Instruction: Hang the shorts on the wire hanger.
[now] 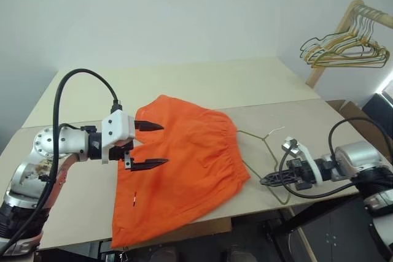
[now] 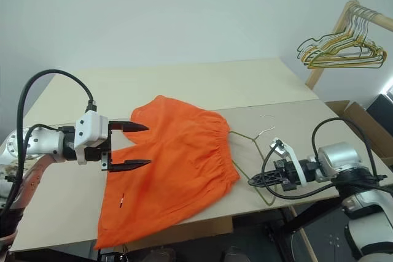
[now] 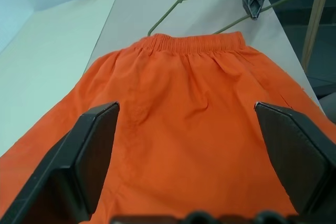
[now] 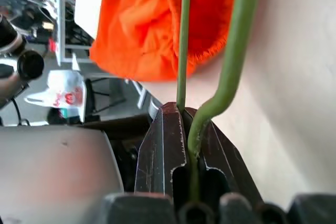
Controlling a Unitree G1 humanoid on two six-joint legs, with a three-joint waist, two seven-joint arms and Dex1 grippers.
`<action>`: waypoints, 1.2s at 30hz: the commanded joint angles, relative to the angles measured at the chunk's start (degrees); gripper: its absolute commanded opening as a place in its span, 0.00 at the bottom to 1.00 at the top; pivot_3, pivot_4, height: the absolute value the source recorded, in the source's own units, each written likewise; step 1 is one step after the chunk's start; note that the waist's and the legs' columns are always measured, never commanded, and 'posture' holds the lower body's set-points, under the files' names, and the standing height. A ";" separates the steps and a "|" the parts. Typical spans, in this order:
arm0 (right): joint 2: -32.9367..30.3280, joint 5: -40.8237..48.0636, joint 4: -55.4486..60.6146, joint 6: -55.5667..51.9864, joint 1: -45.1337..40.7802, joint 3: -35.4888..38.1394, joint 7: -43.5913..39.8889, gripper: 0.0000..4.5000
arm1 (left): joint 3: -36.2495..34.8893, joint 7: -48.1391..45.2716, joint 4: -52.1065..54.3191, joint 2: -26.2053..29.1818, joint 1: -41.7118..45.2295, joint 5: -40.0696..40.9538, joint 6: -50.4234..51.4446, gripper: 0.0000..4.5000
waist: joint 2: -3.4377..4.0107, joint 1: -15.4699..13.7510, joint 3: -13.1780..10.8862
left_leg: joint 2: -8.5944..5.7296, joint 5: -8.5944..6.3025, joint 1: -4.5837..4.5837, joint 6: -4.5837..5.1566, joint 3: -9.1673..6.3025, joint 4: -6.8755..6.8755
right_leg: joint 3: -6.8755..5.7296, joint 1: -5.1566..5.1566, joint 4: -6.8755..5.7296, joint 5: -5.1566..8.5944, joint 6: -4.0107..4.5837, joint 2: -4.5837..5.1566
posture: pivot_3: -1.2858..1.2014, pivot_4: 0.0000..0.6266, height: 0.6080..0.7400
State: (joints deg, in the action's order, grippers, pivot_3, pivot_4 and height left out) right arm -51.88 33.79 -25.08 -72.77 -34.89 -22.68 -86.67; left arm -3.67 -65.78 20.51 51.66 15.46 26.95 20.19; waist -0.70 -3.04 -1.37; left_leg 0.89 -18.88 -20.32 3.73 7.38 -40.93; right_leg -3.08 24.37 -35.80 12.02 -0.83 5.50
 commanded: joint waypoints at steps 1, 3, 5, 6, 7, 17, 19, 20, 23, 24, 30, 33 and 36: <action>0.84 -2.17 -1.45 0.24 -2.03 -0.90 0.40 0.00 | -1.79 0.35 0.89 0.67 0.91 0.39 -0.08 1.00 | 0.00 -0.09 0.00 | 0.00 0.00 -0.01 0.00 -0.05 0.00 | -0.04 -0.02 0.02 0.00 0.00 -0.01 | 0.58 0.00 1.00; 2.44 -3.08 -4.12 -0.09 -3.44 -0.82 1.23 0.00 | -1.67 0.40 0.86 0.73 1.05 0.37 -0.13 1.00 | 0.00 -0.04 0.00 | 0.00 0.01 0.00 -0.01 -0.04 -0.01 | -0.05 -0.03 0.01 0.00 0.00 -0.01 | 0.58 0.00 1.00; 3.56 -3.39 -5.55 -0.91 -4.79 -1.37 0.45 0.00 | -1.64 0.44 1.09 0.83 1.10 0.41 -0.04 1.00 | 0.00 0.01 0.00 | -0.02 0.02 0.01 -0.03 -0.04 -0.01 | -0.03 -0.03 -0.01 -0.01 0.00 0.00 | 0.58 0.00 1.00; 3.77 -3.61 -5.81 -0.91 -5.03 -1.98 -0.42 0.00 | -1.66 0.47 1.18 0.86 1.12 0.46 0.02 1.00 | 0.00 0.04 0.00 | -0.02 0.02 0.01 -0.04 -0.04 -0.01 | -0.03 -0.03 -0.02 -0.01 0.00 -0.01 | 0.58 0.00 1.00; 3.73 -3.84 -5.64 -0.86 -5.03 -2.81 -1.35 0.00 | -1.75 0.45 1.23 0.92 1.05 0.52 0.04 1.00 | 0.00 0.05 0.00 | -0.02 0.03 0.01 -0.04 -0.04 0.00 | -0.04 -0.02 -0.02 0.00 0.00 -0.03 | 0.59 0.00 1.00; 11.12 -3.80 -25.23 -4.88 -12.55 6.66 3.29 0.00 | -2.88 0.70 2.78 1.61 -0.77 0.85 0.42 1.00 | 0.00 0.04 0.00 | -0.03 0.06 -0.01 -0.10 -0.08 0.01 | -0.07 -0.03 -0.02 -0.01 0.00 -0.07 | 0.59 0.00 1.00; 11.86 -4.01 -26.00 -4.74 -12.71 7.47 3.02 0.00 | -3.04 0.71 3.13 1.58 -1.16 0.92 0.48 1.00 | 0.00 -0.13 0.00 | -0.03 0.07 -0.02 -0.11 -0.12 0.03 | -0.11 -0.04 0.00 -0.01 0.00 -0.07 | 0.59 0.00 1.00; 12.17 -4.11 -26.23 -4.68 -12.71 7.78 2.74 0.00 | -3.10 0.69 3.29 1.58 -1.37 0.90 0.43 1.00 | 0.00 -0.17 0.00 | -0.02 0.07 -0.02 -0.12 -0.13 0.03 | -0.12 -0.04 0.00 -0.01 0.00 -0.08 | 0.59 0.00 1.00; 12.31 -4.35 -25.17 -3.95 -12.18 6.55 -0.06 0.00 | -3.23 0.67 3.61 1.60 -1.81 0.78 0.18 1.00 | 0.01 -0.25 0.00 | -0.03 0.07 -0.03 -0.12 -0.13 0.03 | -0.12 -0.03 -0.02 -0.01 0.00 -0.07 | 0.60 0.00 1.00; 12.48 -4.96 -24.92 -3.34 -12.04 5.53 -0.59 0.00 | -3.35 0.74 3.67 1.62 -1.90 0.84 0.24 1.00 | 0.01 -0.33 0.00 | -0.03 0.07 -0.04 -0.13 -0.13 0.02 | -0.12 -0.03 -0.02 -0.01 0.00 -0.07 | 0.60 0.00 1.00; 8.48 -3.37 -17.21 -1.30 -10.74 -3.76 -5.64 0.00 | -4.69 0.10 3.92 2.63 -2.42 1.02 0.23 1.00 | 0.04 -0.76 -0.01 | -0.03 0.07 -0.04 -0.14 -0.15 0.02 | -0.12 0.00 -0.04 -0.01 -0.01 -0.08 | 0.61 0.00 1.00; 3.87 0.73 -8.46 -2.55 -8.27 -9.19 -5.83 0.00 | -5.30 0.42 4.11 3.10 -2.97 0.78 0.01 1.00 | 0.06 -1.15 -0.03 | -0.03 0.07 -0.12 -0.14 -0.28 0.03 | -0.24 0.01 0.00 0.00 -0.01 -0.05 | 0.62 0.00 1.00; -0.05 5.06 -1.52 -4.33 -6.08 -11.06 -5.83 0.00 | -5.98 0.89 4.76 3.07 -3.98 0.90 0.13 1.00 | 0.06 -1.36 -0.02 | -0.02 0.08 -0.19 -0.16 -0.44 0.01 | -0.46 -0.03 0.05 0.00 0.01 0.02 | 0.62 0.00 1.00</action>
State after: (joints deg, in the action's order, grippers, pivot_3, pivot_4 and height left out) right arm -50.04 35.18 -31.42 -75.73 -41.29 -33.14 -89.09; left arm -8.00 -65.57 23.41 54.27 11.63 27.18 20.35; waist -0.64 -4.40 -1.39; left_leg 0.87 -18.80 -20.52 3.56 6.91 -40.92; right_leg -3.56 24.35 -35.76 12.02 -0.82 5.53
